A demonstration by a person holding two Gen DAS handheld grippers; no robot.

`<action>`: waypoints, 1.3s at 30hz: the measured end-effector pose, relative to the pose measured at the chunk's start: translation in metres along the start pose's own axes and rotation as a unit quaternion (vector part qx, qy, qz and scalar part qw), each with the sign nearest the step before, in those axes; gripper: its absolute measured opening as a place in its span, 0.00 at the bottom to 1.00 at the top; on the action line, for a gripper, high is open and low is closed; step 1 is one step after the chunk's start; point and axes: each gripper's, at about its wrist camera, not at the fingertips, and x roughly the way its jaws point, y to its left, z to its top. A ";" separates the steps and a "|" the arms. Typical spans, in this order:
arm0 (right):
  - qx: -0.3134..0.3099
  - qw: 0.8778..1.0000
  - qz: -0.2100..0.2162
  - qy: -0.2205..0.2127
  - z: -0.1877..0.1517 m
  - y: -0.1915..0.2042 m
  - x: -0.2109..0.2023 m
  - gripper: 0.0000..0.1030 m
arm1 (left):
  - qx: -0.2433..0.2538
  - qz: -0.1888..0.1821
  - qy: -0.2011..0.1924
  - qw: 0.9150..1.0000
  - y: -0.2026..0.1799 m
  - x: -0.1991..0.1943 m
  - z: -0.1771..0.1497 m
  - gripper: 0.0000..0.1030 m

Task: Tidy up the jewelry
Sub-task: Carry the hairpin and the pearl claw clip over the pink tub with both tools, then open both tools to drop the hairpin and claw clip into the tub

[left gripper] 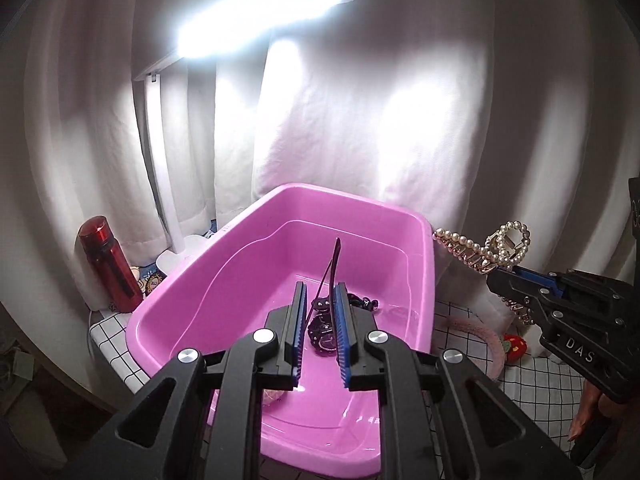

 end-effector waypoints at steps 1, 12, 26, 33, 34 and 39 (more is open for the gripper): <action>-0.001 1.000 0.006 0.002 0.005 0.004 0.005 0.12 | -0.002 0.006 0.002 1.000 0.008 0.000 0.001 0.14; -0.016 0.999 0.031 0.042 0.038 0.034 0.069 0.12 | -0.023 0.044 0.042 0.998 0.059 0.042 0.009 0.14; 0.009 0.992 0.010 0.125 0.044 0.034 0.145 0.12 | -0.037 0.057 0.119 0.991 0.081 0.096 0.002 0.19; 0.020 0.989 0.002 0.150 0.040 0.031 0.163 0.12 | -0.040 0.056 0.130 0.989 0.084 0.103 0.000 0.19; 0.021 0.988 0.001 0.152 0.040 0.032 0.164 0.12 | -0.040 0.055 0.131 0.989 0.085 0.103 0.000 0.19; 0.032 0.986 -0.001 0.164 0.040 0.030 0.169 0.45 | -0.048 0.056 0.132 0.988 0.089 0.102 0.000 0.51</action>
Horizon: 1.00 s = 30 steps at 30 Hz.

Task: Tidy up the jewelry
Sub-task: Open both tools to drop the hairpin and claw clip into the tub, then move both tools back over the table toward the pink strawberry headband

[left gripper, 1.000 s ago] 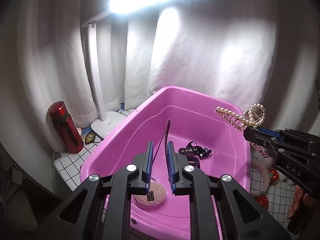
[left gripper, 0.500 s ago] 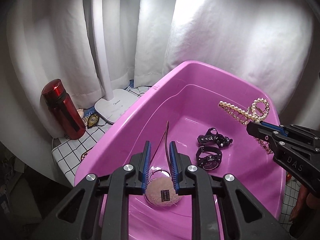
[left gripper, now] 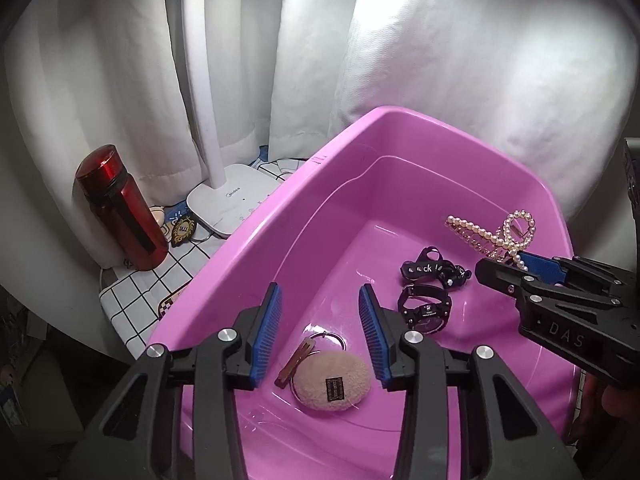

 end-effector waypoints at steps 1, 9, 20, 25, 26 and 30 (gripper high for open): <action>-0.003 1.000 -0.004 -0.003 0.000 0.000 -0.001 0.46 | -0.003 0.001 -0.003 1.000 0.001 -0.001 0.000 0.61; -0.002 1.000 -0.005 -0.026 0.003 0.001 -0.013 0.57 | -0.004 0.004 -0.013 1.000 0.005 -0.010 -0.001 0.68; 0.002 1.000 0.004 -0.031 -0.009 -0.001 -0.025 0.57 | -0.004 0.013 -0.024 1.000 0.002 -0.023 -0.007 0.77; 0.003 0.999 -0.002 -0.041 -0.021 -0.004 -0.036 0.62 | -0.006 0.016 -0.030 0.999 0.000 -0.033 -0.011 0.87; 0.004 0.999 -0.002 -0.042 -0.024 -0.005 -0.038 0.62 | -0.005 0.018 -0.033 0.999 -0.002 -0.036 -0.012 0.89; 0.006 0.999 -0.003 -0.046 -0.035 -0.009 -0.049 0.62 | 0.001 0.018 -0.039 0.999 -0.009 -0.044 -0.013 0.91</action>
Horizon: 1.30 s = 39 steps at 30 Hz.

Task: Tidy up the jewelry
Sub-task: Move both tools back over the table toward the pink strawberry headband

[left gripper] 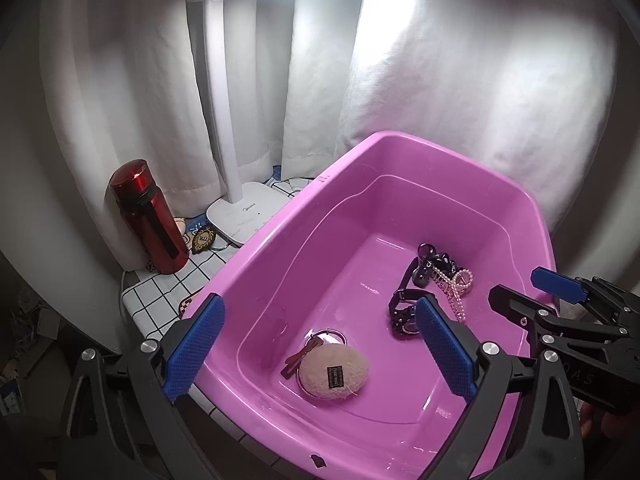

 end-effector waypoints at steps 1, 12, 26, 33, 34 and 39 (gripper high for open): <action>0.002 1.000 0.000 -0.004 -0.003 -0.002 -0.005 0.62 | 0.001 -0.002 0.000 1.000 -0.002 -0.002 -0.001 0.92; 0.050 0.998 -0.008 -0.039 -0.069 -0.039 -0.062 0.64 | 0.022 -0.050 -0.015 0.998 -0.045 -0.034 -0.018 0.92; 0.193 0.976 -0.095 -0.025 -0.194 -0.163 -0.124 0.64 | 0.076 -0.154 -0.007 0.985 -0.155 -0.061 -0.070 0.92; 0.230 0.968 -0.100 -0.024 -0.221 -0.200 -0.126 0.64 | 0.101 -0.166 0.038 0.980 -0.213 -0.034 -0.097 0.92; 0.232 0.967 -0.100 -0.023 -0.222 -0.204 -0.123 0.64 | 0.102 -0.162 0.040 0.981 -0.219 -0.028 -0.099 0.92; 0.243 0.965 -0.092 -0.015 -0.222 -0.223 -0.100 0.64 | 0.105 -0.142 0.054 0.983 -0.239 0.006 -0.106 0.92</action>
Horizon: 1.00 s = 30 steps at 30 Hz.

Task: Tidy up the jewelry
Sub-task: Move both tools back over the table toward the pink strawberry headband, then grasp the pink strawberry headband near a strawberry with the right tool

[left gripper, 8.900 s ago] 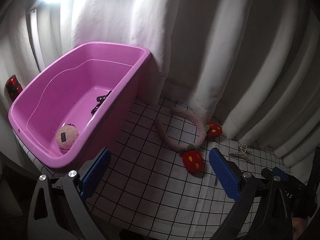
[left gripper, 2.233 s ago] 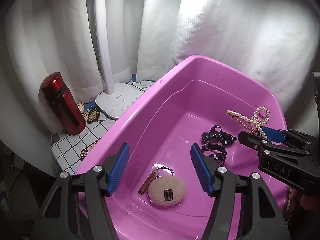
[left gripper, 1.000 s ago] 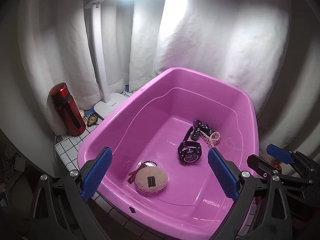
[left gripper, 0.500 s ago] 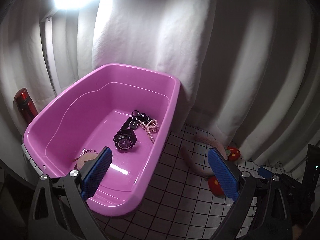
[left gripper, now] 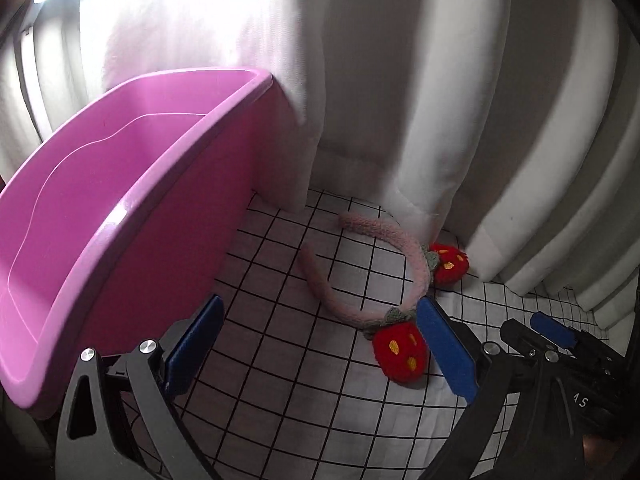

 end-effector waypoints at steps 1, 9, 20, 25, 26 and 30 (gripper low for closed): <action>0.003 1.000 0.002 0.001 0.002 -0.001 0.006 0.64 | 0.000 0.005 0.000 1.000 0.001 0.008 0.001 0.92; 0.036 0.999 0.003 0.025 0.021 -0.007 0.065 0.64 | -0.016 0.022 0.019 0.999 0.006 0.070 -0.001 0.92; 0.061 0.997 -0.021 0.044 0.035 -0.007 0.124 0.64 | -0.030 0.040 0.048 0.998 0.021 0.126 0.001 0.92; 0.050 0.996 -0.050 0.048 0.037 -0.005 0.140 0.64 | -0.033 0.040 0.061 0.997 0.022 0.148 0.001 0.92; 0.047 0.996 -0.053 0.045 0.038 -0.004 0.142 0.64 | -0.034 0.041 0.066 0.996 0.022 0.152 0.000 0.92; 0.022 0.996 -0.078 0.038 0.041 0.004 0.148 0.64 | -0.030 0.050 0.076 0.995 0.022 0.169 0.000 0.92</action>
